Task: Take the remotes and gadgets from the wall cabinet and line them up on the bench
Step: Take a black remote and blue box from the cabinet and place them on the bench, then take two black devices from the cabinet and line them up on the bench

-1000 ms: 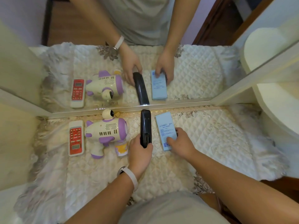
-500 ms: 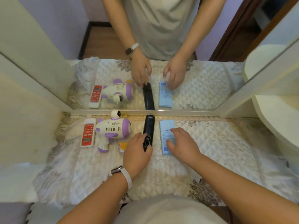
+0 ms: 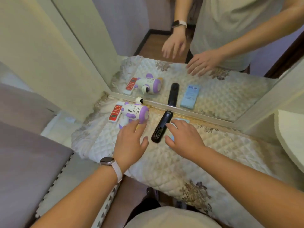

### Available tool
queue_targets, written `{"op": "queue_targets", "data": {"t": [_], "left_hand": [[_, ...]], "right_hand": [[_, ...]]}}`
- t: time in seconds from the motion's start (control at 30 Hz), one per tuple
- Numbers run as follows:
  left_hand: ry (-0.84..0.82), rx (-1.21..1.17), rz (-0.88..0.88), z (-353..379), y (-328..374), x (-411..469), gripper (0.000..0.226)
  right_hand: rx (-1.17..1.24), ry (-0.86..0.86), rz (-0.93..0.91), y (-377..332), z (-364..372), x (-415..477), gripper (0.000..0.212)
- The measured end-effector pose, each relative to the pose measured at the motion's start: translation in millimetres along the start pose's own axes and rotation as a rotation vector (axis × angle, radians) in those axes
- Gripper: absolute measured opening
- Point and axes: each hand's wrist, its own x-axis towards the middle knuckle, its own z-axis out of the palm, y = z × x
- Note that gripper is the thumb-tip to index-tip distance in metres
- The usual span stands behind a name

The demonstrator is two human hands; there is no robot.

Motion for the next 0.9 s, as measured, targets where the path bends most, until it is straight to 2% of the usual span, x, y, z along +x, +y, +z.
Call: {"op": "queue_targets", "data": {"t": [0.17, 0.43, 0.63, 0.9], "left_hand": [[0.114, 0.117, -0.081, -40.9, -13.7, -40.4, 0.046], [0.161, 0.097, -0.452, -89.0, -35.6, -138.3, 0.047], [0.291, 0.183, -0.616, -117.9, -52.0, -253.0, 0.044], [0.39, 0.234, -0.892, -147.9, -84.3, -443.8, 0.043]], "right_hand": [[-0.001, -0.02, -0.181, -32.2, -7.9, 5.1, 0.054], [0.025, 0.005, -0.541, -133.8, -9.9, 2.3, 0.048], [-0.025, -0.026, -0.82, -241.0, 0.8, -30.2, 0.05], [-0.084, -0.045, -1.096, -397.8, 41.6, -119.9, 0.049]]}}
